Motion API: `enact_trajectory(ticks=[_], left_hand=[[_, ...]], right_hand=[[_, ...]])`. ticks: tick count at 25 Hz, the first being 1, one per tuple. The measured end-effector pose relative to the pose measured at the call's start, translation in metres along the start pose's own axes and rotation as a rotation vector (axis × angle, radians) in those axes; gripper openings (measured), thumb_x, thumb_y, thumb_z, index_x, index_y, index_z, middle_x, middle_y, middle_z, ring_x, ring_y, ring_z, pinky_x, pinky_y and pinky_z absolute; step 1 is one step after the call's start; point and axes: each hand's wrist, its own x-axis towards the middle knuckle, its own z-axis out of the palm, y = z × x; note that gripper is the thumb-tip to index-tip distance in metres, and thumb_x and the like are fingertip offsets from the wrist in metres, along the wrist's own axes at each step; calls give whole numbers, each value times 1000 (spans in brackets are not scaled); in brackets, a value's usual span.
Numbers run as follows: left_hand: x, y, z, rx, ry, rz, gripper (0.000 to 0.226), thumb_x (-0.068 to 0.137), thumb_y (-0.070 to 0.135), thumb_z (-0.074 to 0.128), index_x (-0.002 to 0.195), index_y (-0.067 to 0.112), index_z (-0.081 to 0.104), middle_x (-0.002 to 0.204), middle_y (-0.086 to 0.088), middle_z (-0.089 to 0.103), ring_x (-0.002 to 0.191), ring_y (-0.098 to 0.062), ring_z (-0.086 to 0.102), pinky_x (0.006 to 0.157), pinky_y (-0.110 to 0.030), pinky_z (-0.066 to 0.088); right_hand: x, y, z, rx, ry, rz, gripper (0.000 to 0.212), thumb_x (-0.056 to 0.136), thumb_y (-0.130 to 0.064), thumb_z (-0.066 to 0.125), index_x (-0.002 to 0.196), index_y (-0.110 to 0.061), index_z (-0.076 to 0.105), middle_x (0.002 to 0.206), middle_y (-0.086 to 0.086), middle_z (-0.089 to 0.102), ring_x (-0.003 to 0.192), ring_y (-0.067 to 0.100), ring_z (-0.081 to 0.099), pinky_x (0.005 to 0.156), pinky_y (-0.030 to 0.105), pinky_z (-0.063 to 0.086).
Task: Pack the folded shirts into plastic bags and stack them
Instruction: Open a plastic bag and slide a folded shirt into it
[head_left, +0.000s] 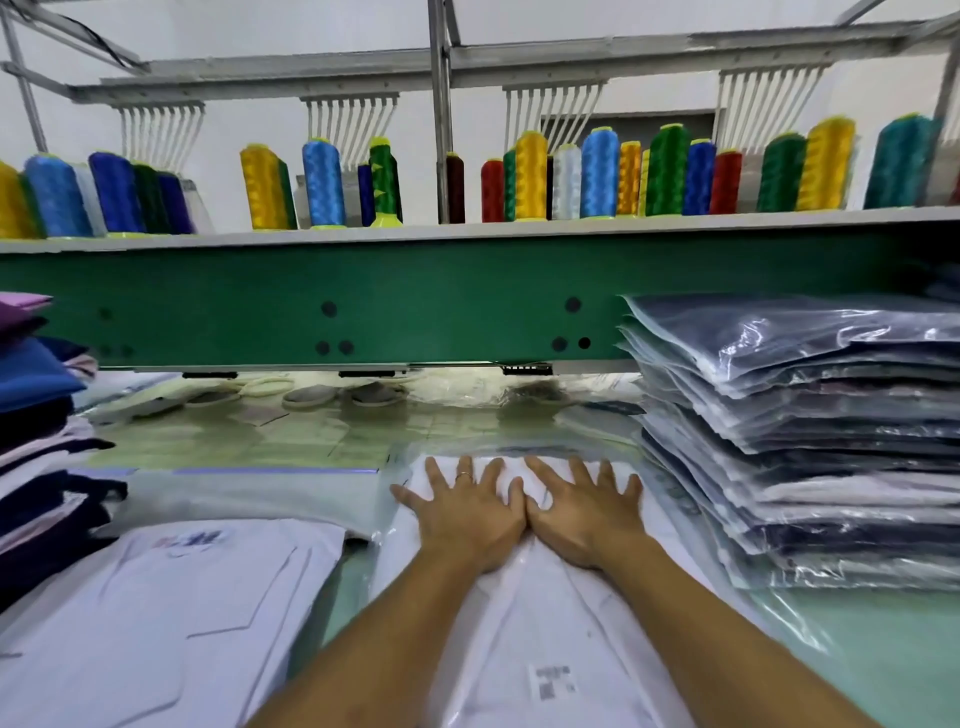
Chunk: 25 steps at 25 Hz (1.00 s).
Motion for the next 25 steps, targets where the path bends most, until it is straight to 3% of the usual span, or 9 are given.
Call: enact_trajectory(ticks=[5,10,13,15,17,20,25], left_hand=[[-2,-2,-2,11,12,-81,81,90,76,9,158,34,22,166,-1,20,153,-39,0,109,-76,3],[-5,-17,-1,-83,56,-46,88,88,83,13,157,30,24,168,-4,16,154,-34,-1,120,-61,5],[-7,-36,-1,-177,92,20,87,90,82,14,158,29,24,169,-2,13,156,-25,1,124,-49,8],[-15,-45,-3,-175,105,58,86,91,80,14,159,28,21,169,-1,9,156,-23,-1,125,-48,7],[-28,-50,-8,-118,89,57,88,90,82,12,160,29,15,170,0,3,156,-24,-5,125,-51,1],[-49,-49,-25,-43,27,28,94,86,86,9,162,31,5,170,1,-5,155,-29,-11,122,-59,-7],[-109,-20,-46,-120,-18,2,82,94,77,19,161,32,9,170,0,2,154,-38,-4,117,-68,-8]], right_hand=[[-8,-1,-3,-14,69,98,85,84,-83,9,158,-42,14,166,12,18,152,39,13,118,59,5],[-17,15,-4,59,157,114,70,99,-57,12,158,-23,30,163,13,28,151,29,23,122,46,16],[-20,23,-4,93,314,100,54,102,-41,23,132,-14,59,137,11,58,127,28,50,107,42,40],[-21,25,-6,150,382,80,43,103,-32,29,113,-10,66,118,10,66,111,27,57,96,40,47],[-25,29,-8,138,351,50,41,105,-27,30,120,-9,63,126,12,64,119,27,55,102,39,44],[-40,32,-16,38,245,36,49,107,-31,28,150,-10,41,157,15,39,147,31,30,120,42,27],[-93,1,-34,115,203,-63,54,107,-37,28,160,-25,23,168,8,16,155,30,10,125,50,14]])
